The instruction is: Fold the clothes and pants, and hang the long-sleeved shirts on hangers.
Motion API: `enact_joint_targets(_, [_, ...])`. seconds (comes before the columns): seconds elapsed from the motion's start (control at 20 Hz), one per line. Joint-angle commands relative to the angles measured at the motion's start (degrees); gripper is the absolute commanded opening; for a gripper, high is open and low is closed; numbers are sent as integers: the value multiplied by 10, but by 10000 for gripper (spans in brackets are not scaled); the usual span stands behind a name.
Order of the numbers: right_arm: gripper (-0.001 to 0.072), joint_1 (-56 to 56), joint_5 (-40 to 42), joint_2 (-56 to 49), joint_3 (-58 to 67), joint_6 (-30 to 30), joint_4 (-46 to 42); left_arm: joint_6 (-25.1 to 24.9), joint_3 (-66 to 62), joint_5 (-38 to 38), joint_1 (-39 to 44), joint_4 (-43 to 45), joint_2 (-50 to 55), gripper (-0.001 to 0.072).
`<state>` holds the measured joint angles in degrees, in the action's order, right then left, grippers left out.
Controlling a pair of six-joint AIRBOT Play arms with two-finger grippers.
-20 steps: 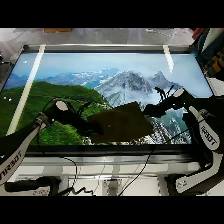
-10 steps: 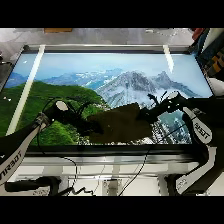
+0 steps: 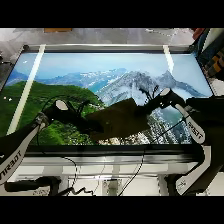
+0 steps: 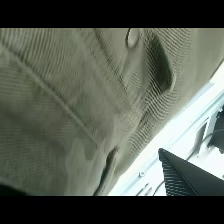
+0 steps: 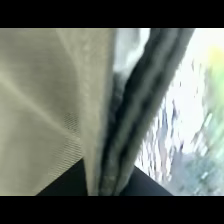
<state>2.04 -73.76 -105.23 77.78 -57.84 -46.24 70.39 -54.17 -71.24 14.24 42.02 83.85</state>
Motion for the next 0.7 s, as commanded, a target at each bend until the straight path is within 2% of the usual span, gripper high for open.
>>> enact_joint_targets(0.0, [41, -4, 26, 38, 72, -17, -47, -10, -10, 4, -21, 0, -1, 695])
enact_joint_targets(0.15, [40, -31, 58, 97, 128, -67, -148, -10, -13, 9, -71, 0, -1, 695])
enact_joint_targets(0.35, [41, -114, 60, 191, 171, -128, -226, -18, -14, 34, -148, -1, -3, 693])
enact_joint_targets(0.45, [41, -176, 57, 239, 171, -207, -275, -18, -14, 27, -181, -1, -4, 693])
enact_joint_targets(0.55, [41, -247, 42, 283, 172, -314, -314, -19, -14, 25, -202, 0, -12, 676])
enact_joint_targets(0.65, [41, -319, 20, 326, 171, -409, -340, -43, -14, 25, -205, -1, -31, 465])
